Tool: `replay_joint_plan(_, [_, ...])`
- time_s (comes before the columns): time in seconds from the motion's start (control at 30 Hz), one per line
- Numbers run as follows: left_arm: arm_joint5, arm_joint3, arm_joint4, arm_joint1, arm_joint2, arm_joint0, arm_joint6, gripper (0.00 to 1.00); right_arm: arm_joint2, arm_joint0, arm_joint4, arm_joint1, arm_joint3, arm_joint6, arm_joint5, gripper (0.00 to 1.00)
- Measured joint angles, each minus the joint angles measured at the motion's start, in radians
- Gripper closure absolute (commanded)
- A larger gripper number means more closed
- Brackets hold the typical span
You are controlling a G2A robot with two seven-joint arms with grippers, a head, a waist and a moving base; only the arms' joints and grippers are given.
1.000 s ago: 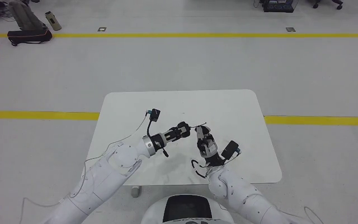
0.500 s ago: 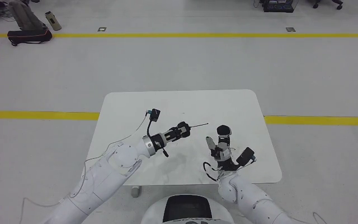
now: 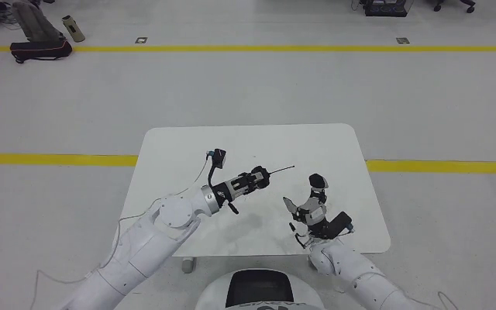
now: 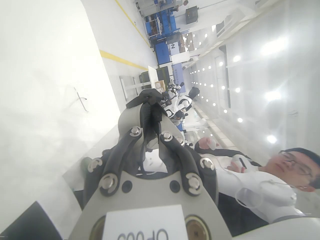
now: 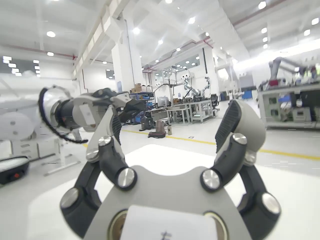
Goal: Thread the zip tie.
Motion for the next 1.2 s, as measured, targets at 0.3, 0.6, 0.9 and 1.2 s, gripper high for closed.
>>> replay_joint_plan(0.3, [0.061, -0.016, -0.155, -0.024, 0.028, -0.023, -0.033, 1.00, 0.123, -0.045, -0.163, 0.011, -0.043, 0.008, 0.076, 0.00])
replay_joint_plan(0.6, [0.065, -0.036, -0.129, -0.031, 0.035, -0.029, -0.007, 1.00, 0.164, -0.052, -0.236, 0.008, -0.029, 0.008, 0.101, 0.00])
replay_joint_plan(0.9, [0.058, -0.032, -0.369, -0.039, -0.003, 0.029, 0.002, 1.00, 0.175, -0.067, -0.256, 0.007, -0.061, 0.026, 0.121, 0.00])
replay_joint_plan(1.2, [0.043, -0.018, -0.543, -0.047, -0.019, 0.068, -0.070, 1.00, 0.189, -0.074, -0.281, 0.002, -0.077, 0.035, 0.132, 0.00])
